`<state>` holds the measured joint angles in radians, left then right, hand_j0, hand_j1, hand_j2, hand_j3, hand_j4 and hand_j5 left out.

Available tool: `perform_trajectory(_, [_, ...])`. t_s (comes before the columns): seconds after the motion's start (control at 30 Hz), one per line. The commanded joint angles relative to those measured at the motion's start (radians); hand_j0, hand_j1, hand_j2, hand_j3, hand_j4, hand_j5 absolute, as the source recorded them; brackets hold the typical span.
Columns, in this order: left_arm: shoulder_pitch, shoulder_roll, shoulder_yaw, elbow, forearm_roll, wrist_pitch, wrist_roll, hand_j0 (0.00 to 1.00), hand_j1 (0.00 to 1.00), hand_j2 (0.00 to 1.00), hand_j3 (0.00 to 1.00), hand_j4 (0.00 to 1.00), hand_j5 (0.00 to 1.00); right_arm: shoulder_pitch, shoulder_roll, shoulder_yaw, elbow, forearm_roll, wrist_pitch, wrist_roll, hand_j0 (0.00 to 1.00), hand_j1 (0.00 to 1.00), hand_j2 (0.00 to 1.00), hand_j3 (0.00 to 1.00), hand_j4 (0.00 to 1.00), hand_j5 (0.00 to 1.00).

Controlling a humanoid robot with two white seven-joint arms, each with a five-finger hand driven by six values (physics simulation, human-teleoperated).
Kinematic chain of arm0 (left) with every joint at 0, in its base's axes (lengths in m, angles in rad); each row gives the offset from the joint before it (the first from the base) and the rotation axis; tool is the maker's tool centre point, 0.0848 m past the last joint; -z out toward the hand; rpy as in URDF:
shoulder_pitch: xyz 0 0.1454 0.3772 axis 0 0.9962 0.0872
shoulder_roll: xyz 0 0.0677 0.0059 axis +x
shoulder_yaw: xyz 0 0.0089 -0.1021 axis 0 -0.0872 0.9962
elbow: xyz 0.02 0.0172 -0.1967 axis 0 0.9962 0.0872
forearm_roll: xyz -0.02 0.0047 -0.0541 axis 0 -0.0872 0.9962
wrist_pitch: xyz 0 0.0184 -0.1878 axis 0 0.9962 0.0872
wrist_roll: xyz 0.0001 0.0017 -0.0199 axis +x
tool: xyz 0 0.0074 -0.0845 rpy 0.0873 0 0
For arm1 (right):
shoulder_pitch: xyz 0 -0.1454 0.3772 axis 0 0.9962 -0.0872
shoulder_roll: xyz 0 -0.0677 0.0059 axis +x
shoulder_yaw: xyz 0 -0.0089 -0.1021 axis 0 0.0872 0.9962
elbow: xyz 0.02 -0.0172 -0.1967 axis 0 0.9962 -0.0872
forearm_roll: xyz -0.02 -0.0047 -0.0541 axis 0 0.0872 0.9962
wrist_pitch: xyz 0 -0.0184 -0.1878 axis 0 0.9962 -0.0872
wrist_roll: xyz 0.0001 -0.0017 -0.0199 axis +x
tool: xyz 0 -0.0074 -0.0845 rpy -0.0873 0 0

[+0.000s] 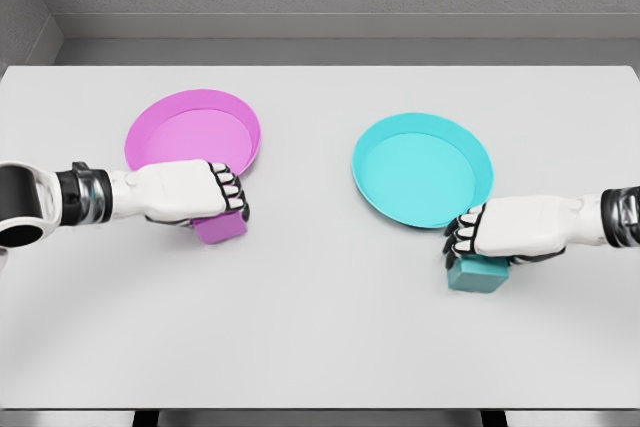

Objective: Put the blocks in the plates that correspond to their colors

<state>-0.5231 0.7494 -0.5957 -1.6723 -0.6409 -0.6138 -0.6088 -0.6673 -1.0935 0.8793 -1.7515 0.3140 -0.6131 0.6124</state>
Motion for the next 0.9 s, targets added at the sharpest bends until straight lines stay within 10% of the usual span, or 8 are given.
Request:
perform_trajectory(0.0, [0.000,0.002,0.001,-0.003,0.053,0.003,-0.002,0.33,0.33,0.33,0.33,0.33,0.33,0.000,-0.002,-0.049,0.012,-0.065,0.002,-0.002,0.68,0.68,0.68,0.68,0.68,0.68])
perform_trajectory(0.33, [-0.051,0.025,0.030,0.017,0.207,0.003,-0.002,0.33,0.33,0.33,0.33,0.33,0.33,0.014,0.081,-0.212,0.168,-0.234,0.002,-0.002,0.72,0.72,0.72,0.72,0.72,0.72])
perform_trajectory(0.6, [-0.173,-0.002,0.111,0.304,0.205,0.003,-0.002,0.33,0.33,0.33,0.33,0.33,0.33,-0.081,0.377,-0.349,0.486,-0.233,0.002,-0.002,0.72,0.72,0.72,0.72,0.72,0.72])
perform_trajectory(0.67, [-0.193,-0.034,0.109,0.381,0.204,0.003,-0.002,0.34,0.34,0.34,0.34,0.34,0.34,-0.094,0.411,-0.365,0.507,-0.227,0.002,-0.002,1.00,1.00,1.00,1.00,1.00,1.00])
perform_trajectory(0.87, [-0.193,-0.105,0.106,0.457,0.198,0.003,-0.002,0.41,0.41,0.41,0.41,0.41,0.41,-0.043,0.368,-0.525,0.599,-0.220,0.002,-0.002,1.00,1.00,1.00,1.00,1.00,1.00])
